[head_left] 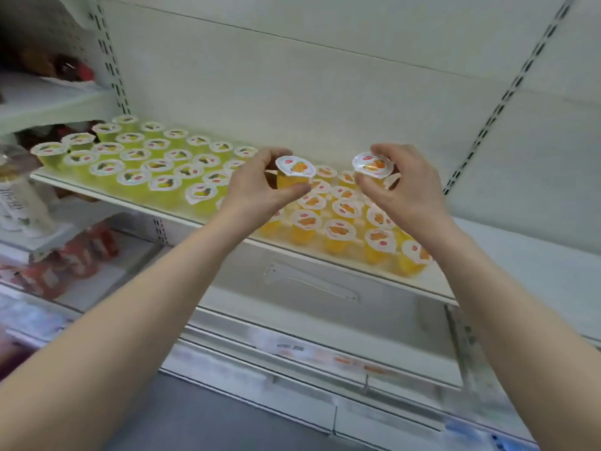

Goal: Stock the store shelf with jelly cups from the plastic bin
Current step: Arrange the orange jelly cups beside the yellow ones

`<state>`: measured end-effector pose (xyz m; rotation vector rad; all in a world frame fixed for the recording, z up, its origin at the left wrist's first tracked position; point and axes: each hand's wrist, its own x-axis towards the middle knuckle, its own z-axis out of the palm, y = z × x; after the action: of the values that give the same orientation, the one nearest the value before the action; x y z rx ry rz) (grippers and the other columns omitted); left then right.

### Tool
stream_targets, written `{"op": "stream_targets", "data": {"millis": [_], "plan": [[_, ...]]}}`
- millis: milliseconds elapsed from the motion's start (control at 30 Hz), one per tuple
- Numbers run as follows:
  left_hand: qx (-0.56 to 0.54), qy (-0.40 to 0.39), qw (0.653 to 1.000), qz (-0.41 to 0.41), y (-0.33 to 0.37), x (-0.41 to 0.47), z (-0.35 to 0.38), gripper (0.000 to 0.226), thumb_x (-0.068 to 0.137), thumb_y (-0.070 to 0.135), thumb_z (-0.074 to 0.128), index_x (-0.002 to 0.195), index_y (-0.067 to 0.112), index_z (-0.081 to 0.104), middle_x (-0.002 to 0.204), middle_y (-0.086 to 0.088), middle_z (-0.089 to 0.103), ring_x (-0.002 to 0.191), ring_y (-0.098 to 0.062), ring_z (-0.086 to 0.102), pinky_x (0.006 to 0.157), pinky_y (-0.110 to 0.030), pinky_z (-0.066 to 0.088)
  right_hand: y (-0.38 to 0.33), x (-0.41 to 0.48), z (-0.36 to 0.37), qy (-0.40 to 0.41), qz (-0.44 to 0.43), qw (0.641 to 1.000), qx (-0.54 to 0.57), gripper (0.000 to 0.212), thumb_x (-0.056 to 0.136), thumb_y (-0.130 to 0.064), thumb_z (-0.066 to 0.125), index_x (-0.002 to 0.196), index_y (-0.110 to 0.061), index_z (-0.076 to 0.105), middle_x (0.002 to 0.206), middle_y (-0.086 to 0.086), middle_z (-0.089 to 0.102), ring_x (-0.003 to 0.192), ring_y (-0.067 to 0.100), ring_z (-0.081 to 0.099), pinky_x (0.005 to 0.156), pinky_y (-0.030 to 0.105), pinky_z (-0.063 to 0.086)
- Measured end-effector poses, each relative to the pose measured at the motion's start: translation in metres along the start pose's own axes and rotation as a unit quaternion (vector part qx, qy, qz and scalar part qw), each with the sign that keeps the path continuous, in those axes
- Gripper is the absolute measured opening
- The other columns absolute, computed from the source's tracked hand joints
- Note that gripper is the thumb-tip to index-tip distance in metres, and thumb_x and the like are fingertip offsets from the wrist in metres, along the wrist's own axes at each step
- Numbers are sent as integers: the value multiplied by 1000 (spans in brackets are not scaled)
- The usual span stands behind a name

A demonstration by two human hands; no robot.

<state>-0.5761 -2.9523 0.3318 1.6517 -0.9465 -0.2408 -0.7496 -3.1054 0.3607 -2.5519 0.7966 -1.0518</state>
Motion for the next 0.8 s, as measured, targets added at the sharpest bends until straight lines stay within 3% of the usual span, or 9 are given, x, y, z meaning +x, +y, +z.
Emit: {"op": "stream_targets", "data": {"millis": [133, 300, 400, 600, 800], "plan": [[0, -20, 1000, 20, 21, 13, 54, 56, 73, 29, 83, 123, 28, 57, 109, 9, 66, 88, -4, 67, 77, -22, 55, 57, 5, -39, 17, 31, 999, -28, 47, 82, -37, 71, 126, -23, 62, 116, -3, 61, 100, 10, 57, 89, 24, 42], [14, -25, 999, 32, 40, 29, 102, 51, 76, 26, 80, 121, 27, 57, 101, 14, 63, 66, 13, 58, 58, -4, 42, 122, 11, -74, 27, 93, 995, -31, 48, 80, -33, 71, 126, -21, 62, 122, 1, 61, 107, 18, 59, 97, 32, 46], [26, -24, 999, 36, 46, 36, 120, 52, 75, 27, 81, 121, 26, 57, 102, 14, 63, 64, 9, 58, 61, -7, 45, 156, 12, -80, 5, 139, 989, -52, 50, 81, -32, 69, 129, -20, 60, 124, 5, 61, 112, 24, 58, 101, 38, 44], [72, -28, 996, 44, 50, 48, 144, 53, 72, 33, 82, 119, 26, 59, 111, 8, 63, 91, -7, 62, 82, -25, 53, 203, 7, -55, -86, 184, 977, -64, 48, 80, -29, 70, 126, -16, 61, 121, 8, 63, 114, 29, 56, 96, 36, 43], [117, -19, 992, 34, 50, 55, 156, 55, 72, 39, 81, 121, 28, 58, 112, 10, 62, 93, -5, 61, 82, -24, 52, 225, 16, -25, -118, 199, 973, -10, 47, 78, -31, 73, 120, -21, 55, 115, 1, 63, 100, 21, 58, 82, 31, 46]]}}
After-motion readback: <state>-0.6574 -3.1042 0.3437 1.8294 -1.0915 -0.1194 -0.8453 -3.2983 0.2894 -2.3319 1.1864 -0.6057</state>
